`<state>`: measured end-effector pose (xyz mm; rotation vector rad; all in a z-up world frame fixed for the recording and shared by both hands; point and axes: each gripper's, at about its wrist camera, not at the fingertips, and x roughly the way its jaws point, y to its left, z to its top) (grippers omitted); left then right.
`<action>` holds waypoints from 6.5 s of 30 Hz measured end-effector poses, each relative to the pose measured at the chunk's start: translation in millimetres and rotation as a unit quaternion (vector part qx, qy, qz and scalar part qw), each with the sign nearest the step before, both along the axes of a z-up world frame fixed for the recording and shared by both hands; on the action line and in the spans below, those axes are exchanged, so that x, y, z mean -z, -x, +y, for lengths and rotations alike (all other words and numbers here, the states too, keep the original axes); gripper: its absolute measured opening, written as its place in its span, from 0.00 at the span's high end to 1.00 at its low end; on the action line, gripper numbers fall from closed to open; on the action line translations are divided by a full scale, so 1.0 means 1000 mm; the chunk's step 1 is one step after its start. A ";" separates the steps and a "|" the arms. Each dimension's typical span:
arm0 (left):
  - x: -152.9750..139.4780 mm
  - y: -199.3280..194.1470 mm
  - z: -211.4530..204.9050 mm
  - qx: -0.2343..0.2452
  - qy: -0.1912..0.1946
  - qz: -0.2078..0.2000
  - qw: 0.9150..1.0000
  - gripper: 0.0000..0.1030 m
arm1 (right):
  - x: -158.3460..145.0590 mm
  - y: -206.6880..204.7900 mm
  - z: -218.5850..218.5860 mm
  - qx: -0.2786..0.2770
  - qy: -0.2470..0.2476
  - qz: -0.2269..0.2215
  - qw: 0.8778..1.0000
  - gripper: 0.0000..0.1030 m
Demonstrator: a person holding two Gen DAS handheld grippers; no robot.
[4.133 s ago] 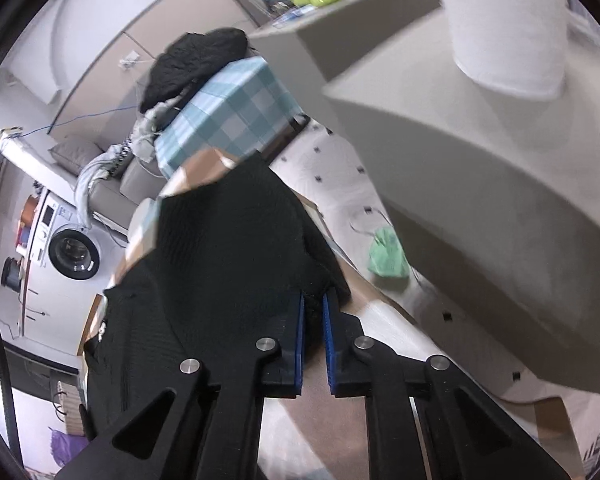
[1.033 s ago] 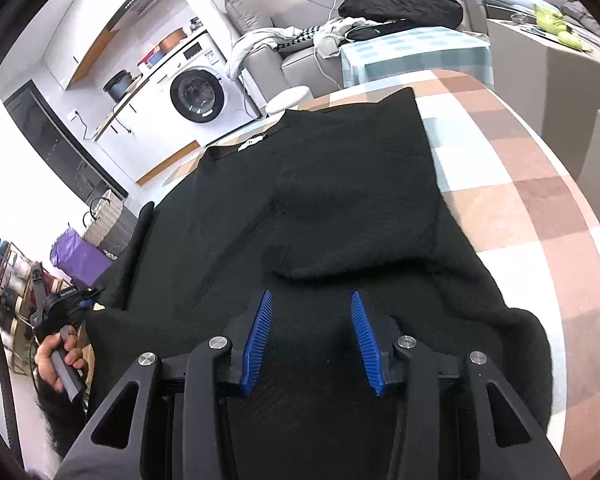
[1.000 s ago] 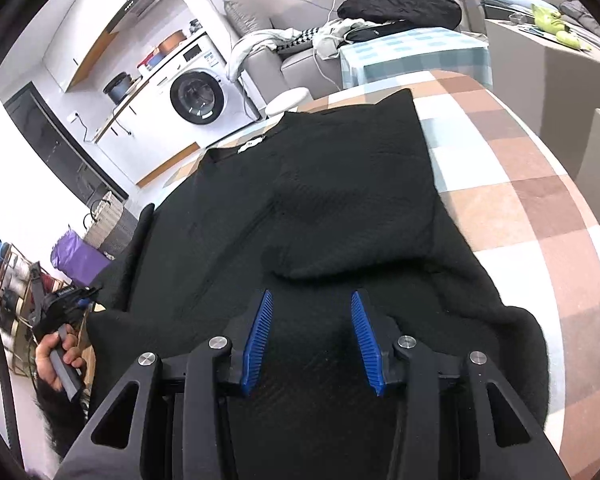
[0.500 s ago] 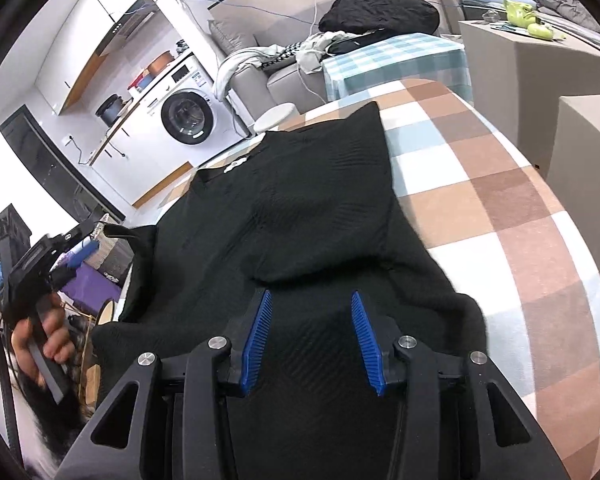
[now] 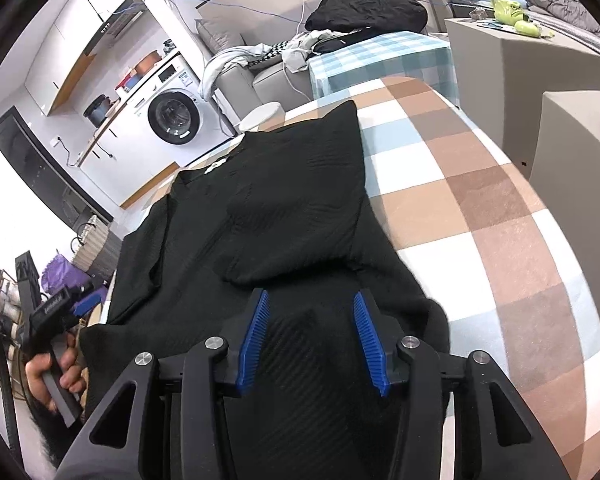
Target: Fold small clothes
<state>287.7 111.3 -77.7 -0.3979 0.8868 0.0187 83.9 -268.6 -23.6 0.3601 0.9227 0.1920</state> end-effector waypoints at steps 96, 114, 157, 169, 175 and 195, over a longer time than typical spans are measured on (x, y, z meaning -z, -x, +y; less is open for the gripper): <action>0.025 0.256 0.024 0.010 -0.055 0.028 0.998 0.51 | 0.033 0.161 -0.077 -0.099 -0.009 0.040 0.994 0.62; 0.010 0.257 0.077 -0.047 -0.015 -0.002 0.999 0.27 | 0.031 0.156 -0.078 -0.091 -0.003 0.037 0.995 0.62; -0.042 0.281 0.071 -0.037 0.039 -0.146 0.988 0.96 | -0.031 0.140 -0.098 -0.035 -0.174 -0.195 0.965 0.95; -0.022 0.171 0.079 -0.066 0.030 -0.112 0.991 0.96 | -0.022 0.052 -0.083 0.075 -0.088 -0.106 0.988 0.95; 0.002 0.121 0.078 -0.080 0.008 -0.052 0.995 0.94 | 0.009 -0.002 -0.077 0.085 -0.054 -0.036 0.994 0.88; 0.043 0.041 0.035 -0.005 -0.015 0.013 1.000 0.69 | 0.040 -0.034 -0.048 0.002 0.033 -0.001 0.999 0.76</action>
